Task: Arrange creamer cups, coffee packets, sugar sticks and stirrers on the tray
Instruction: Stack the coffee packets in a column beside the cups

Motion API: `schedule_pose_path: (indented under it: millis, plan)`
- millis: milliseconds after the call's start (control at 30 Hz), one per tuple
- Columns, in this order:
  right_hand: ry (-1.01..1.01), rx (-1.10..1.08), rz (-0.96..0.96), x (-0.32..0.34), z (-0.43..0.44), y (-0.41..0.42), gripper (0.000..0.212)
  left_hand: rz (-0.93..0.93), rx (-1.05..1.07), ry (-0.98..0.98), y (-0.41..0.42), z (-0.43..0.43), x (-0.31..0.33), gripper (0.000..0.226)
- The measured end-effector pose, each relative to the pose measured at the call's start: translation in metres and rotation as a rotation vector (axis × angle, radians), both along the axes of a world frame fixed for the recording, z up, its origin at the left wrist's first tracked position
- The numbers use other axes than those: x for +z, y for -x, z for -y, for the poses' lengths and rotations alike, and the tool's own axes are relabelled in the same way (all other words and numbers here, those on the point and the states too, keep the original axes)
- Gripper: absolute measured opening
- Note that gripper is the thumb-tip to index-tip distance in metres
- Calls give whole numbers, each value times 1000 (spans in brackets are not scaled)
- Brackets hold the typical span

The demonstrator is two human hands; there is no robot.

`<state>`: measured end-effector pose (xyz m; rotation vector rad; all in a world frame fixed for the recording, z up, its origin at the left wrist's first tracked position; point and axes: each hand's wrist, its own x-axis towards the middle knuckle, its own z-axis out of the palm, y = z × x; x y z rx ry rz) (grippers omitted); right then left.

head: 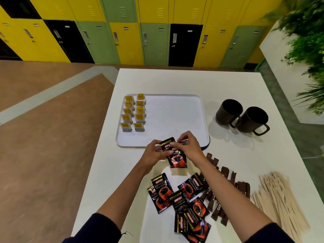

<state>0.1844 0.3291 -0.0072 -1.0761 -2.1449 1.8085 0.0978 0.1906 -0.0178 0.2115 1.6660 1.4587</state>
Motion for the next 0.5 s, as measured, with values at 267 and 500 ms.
schedule_pose_path:
  millis: [267, 500]
  plan:
    - [176, 146, 113, -5, -15, 7, 29, 29, 143, -44, 30, -4, -4, 26]
    - [120, 81, 89, -10, -17, 38, 6, -94, 176, -54, 48, -13, -7, 25]
